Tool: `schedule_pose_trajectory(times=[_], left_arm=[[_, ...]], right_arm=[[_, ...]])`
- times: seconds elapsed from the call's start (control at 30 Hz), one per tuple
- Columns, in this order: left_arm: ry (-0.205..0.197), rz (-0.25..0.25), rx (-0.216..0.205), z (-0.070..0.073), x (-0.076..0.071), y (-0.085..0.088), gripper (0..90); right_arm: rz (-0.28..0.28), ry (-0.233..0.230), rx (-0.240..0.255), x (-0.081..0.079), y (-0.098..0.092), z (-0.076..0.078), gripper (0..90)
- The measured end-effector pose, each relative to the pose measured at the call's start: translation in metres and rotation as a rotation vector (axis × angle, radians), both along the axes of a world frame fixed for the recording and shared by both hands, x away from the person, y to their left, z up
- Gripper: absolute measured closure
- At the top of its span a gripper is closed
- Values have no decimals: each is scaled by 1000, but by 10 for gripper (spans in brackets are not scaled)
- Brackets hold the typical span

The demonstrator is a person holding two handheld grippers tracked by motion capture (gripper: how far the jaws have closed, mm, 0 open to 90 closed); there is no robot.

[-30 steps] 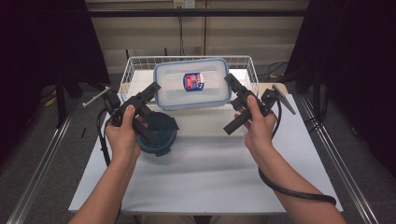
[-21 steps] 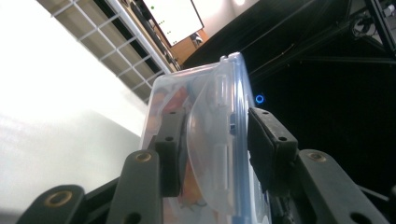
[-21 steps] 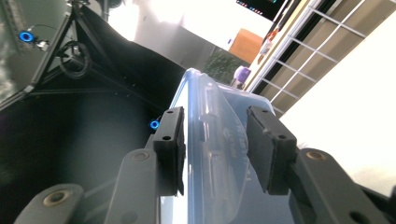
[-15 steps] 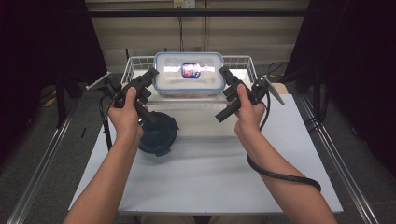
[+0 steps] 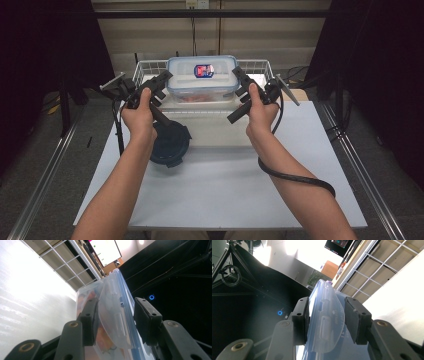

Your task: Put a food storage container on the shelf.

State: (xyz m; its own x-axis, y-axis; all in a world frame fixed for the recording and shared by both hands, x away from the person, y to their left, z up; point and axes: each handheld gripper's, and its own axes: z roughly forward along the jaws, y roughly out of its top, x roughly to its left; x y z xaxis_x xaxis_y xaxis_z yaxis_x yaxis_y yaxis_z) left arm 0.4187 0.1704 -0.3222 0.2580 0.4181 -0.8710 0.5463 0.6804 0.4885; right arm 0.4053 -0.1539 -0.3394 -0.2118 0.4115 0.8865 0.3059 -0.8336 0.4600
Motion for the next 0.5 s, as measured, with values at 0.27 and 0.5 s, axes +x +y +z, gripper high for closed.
schedule_pose_trajectory(times=[0.27,0.5], left_arm=[[12,12,-6,-1,6,-3,556],[7,16,7,-2,8,-4,551]], right_arm=[[-24,9,-11,3,1,1,561],[-16,17,-32,6,1,2,552]])
